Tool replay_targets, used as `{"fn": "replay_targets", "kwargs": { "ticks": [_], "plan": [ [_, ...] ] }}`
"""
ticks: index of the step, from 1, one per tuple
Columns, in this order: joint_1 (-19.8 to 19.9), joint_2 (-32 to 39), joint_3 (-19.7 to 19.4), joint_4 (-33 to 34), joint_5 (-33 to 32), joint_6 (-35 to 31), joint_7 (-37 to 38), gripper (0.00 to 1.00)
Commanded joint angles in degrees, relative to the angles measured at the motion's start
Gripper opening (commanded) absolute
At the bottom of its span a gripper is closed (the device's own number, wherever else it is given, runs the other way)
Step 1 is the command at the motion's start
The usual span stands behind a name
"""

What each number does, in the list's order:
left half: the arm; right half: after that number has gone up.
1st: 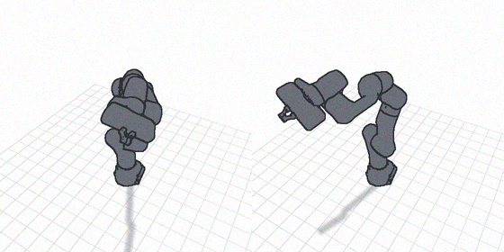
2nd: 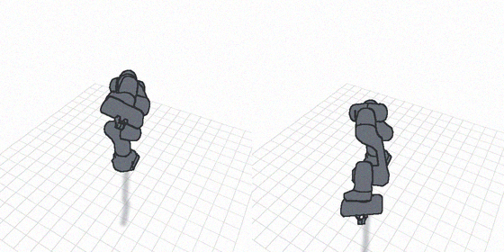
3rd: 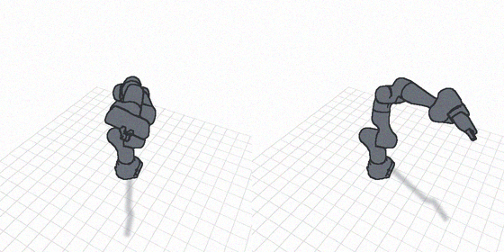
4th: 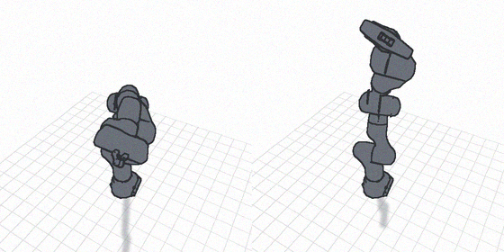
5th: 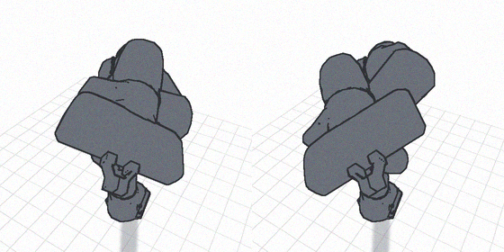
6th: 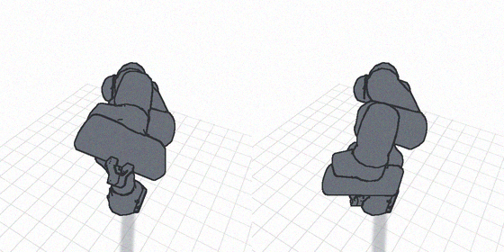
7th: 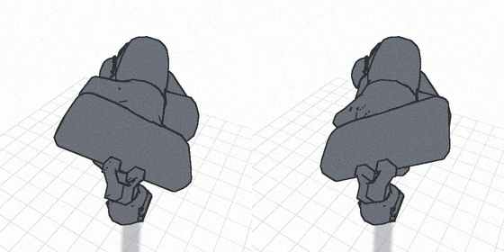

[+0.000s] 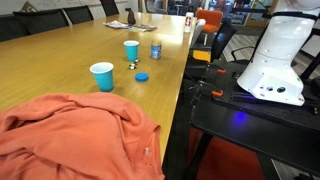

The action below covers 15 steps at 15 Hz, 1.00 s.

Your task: Put the blue lid on the peanut butter bottle

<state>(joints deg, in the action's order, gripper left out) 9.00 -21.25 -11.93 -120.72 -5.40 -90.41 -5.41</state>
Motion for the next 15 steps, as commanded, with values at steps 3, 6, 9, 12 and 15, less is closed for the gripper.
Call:
{"fn": "replay_targets", "kwargs": {
  "ticks": [3, 6, 9, 12, 15],
  "plan": [
    [-1.38, -0.84, 2.91, -5.49, 0.64, -5.79, 2.39, 1.0],
    [-3.34, -1.47, 6.16, -12.67, 0.25, -13.33, 4.39, 1.0],
    [-5.71, -1.49, 9.5, -20.85, 0.38, -22.26, 6.08, 1.0],
    [-7.79, -0.72, 12.14, -27.87, 0.57, -31.35, 8.07, 1.0],
    [-8.69, -0.17, 14.44, -33.11, -0.84, -37.66, 10.25, 1.0]
  ]
}}
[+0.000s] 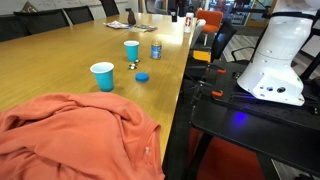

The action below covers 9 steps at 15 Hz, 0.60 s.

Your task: Put the blue lid on the peanut butter bottle

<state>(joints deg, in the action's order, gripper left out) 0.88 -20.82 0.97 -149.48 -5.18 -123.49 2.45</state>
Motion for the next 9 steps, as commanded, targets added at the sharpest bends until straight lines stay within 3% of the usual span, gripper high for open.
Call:
{"fn": "replay_targets", "kwargs": {
  "ticks": [1, 5, 9],
  "plan": [
    [-0.36, 0.09, 0.61, -1.75, -0.17, -1.81, 0.45, 1.0],
    [-0.5, 0.23, 0.74, -2.38, -0.17, -2.38, 0.52, 1.0],
    [-1.44, 6.76, -1.49, -3.82, 6.7, -13.89, -1.58, 1.0]
  ]
}}
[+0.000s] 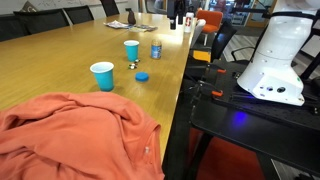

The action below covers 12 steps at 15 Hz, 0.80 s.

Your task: Put the blue lid on the peanut butter bottle

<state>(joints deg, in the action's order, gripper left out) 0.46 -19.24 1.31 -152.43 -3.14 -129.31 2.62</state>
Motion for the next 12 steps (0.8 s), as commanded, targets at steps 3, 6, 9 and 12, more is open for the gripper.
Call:
{"fn": "replay_targets", "kwargs": {
  "ticks": [3, 6, 9, 12],
  "plan": [
    [-3.28, 13.62, -3.17, -1.4, 14.81, -23.45, -6.31, 1.0],
    [-5.12, 22.96, -1.67, 1.03, 24.55, -32.73, -11.37, 1.0],
    [-4.0, 30.83, 2.2, 4.35, 27.65, -37.87, -11.81, 1.0],
    [-3.31, 37.53, 3.76, 7.93, 24.09, -41.61, -8.6, 1.0]
  ]
}}
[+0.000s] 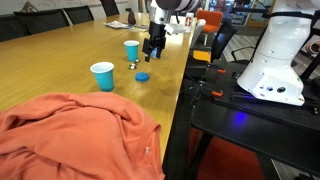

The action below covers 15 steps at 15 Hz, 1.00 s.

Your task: Put the blue lid on the peanut butter bottle

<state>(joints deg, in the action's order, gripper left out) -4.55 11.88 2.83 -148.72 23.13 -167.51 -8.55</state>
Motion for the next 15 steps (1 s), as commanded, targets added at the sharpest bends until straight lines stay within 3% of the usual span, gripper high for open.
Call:
{"fn": "replay_targets", "kwargs": {
  "ticks": [1, 7, 15],
  "plan": [
    [1.39, 8.27, 1.82, 5.29, -3.97, -4.46, 3.91, 1.0],
    [-1.63, 16.45, -2.52, 11.08, -13.17, -6.37, 12.73, 1.0],
    [-6.89, 22.39, -8.35, 16.7, -17.83, -5.6, 17.97, 1.0]
  ]
}}
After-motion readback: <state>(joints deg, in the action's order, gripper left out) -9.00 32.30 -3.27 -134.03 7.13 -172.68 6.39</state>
